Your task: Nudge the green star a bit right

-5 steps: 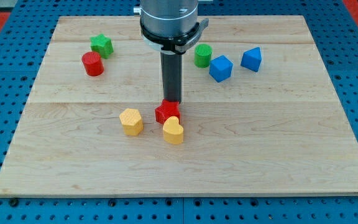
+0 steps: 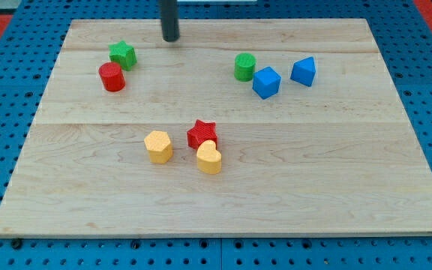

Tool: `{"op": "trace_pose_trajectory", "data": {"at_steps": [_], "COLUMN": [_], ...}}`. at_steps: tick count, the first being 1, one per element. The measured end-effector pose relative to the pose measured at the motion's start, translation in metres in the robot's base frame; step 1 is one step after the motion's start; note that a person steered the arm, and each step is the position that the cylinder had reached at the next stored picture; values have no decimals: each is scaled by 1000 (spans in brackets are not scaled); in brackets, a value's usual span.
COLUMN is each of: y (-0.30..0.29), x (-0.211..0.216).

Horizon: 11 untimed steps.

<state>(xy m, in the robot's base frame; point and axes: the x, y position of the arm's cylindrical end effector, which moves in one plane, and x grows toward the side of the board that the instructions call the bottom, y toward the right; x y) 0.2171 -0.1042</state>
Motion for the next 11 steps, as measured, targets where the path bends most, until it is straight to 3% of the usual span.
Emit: {"op": "trace_pose_trajectory", "data": {"at_steps": [2,3,4,5,6,10,11], "y": [-47,-130,-172,-179,-179,-69,-66], "x": [-12,-12,-2,50,51,69,69]}}
